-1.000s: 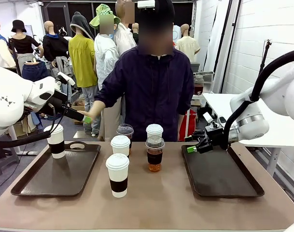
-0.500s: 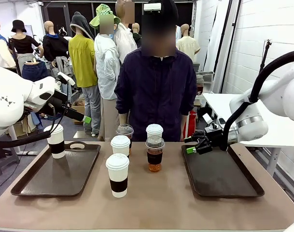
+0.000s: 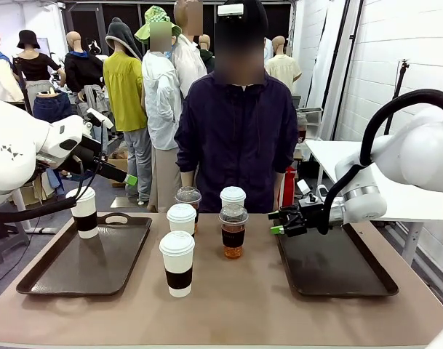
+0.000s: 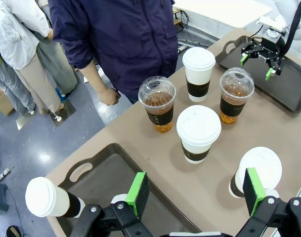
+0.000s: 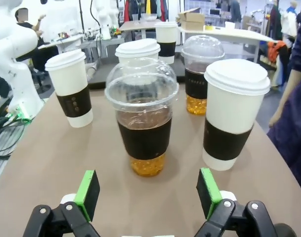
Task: Distribute the coffee onto the tray.
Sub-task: Pick up one iced Americano and place it on the right Handle tray.
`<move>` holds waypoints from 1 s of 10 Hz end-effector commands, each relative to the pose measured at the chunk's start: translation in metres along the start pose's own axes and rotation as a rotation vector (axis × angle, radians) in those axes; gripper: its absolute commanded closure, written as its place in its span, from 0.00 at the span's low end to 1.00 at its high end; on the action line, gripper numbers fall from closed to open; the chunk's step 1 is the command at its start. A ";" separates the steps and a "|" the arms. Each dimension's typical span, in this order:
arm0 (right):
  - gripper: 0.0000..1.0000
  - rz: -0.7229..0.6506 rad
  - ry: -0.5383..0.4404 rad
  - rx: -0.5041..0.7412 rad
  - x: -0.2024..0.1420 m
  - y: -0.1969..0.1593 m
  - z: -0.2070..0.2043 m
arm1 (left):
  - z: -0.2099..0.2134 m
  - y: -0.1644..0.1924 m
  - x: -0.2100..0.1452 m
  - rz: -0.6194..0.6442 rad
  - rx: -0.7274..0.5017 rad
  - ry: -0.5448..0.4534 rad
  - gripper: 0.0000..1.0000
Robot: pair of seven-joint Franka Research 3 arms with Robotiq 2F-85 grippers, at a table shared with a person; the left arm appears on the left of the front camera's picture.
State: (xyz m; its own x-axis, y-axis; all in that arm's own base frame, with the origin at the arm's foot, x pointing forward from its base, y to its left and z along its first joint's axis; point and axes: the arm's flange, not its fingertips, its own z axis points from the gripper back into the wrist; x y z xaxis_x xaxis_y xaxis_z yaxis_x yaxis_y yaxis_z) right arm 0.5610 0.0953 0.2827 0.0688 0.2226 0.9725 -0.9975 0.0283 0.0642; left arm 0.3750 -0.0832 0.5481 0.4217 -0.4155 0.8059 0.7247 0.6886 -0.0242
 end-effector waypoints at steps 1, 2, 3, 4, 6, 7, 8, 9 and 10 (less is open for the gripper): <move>0.00 0.025 -0.066 -0.003 -0.008 -0.017 -0.011 | 0.001 0.001 -0.001 0.005 -0.007 -0.001 0.00; 0.00 0.020 -0.079 0.008 -0.011 -0.021 -0.017 | 0.001 0.001 -0.001 0.005 -0.007 -0.001 0.00; 0.00 0.012 -0.093 0.027 -0.013 -0.022 -0.023 | 0.001 0.001 -0.001 0.005 -0.007 -0.001 0.00; 0.00 0.008 -0.099 0.034 -0.015 -0.023 -0.028 | 0.001 0.001 -0.001 0.005 -0.007 -0.001 0.00; 0.00 -0.002 -0.113 0.041 -0.017 -0.024 -0.039 | 0.001 0.001 -0.001 0.005 -0.007 -0.001 0.00; 0.00 -0.015 -0.118 0.054 -0.019 -0.025 -0.045 | 0.001 0.001 -0.001 0.005 -0.007 -0.001 0.00; 0.00 -0.021 -0.125 0.055 -0.021 -0.027 -0.053 | 0.001 0.001 -0.001 0.005 -0.007 -0.001 0.00; 0.00 -0.025 -0.130 0.050 -0.024 -0.028 -0.059 | 0.001 0.001 -0.001 0.005 -0.007 -0.001 0.00; 0.00 -0.029 -0.125 0.052 -0.027 -0.030 -0.067 | 0.001 0.001 -0.001 0.005 -0.007 -0.001 0.00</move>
State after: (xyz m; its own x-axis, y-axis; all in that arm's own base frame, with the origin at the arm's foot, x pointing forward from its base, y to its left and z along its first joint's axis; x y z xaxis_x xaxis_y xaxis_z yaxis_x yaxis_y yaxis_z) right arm 0.5802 0.1444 0.2442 0.1026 0.1161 0.9879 -0.9937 -0.0340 0.1072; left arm 0.3750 -0.0832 0.5481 0.4217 -0.4156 0.8059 0.7248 0.6886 -0.0242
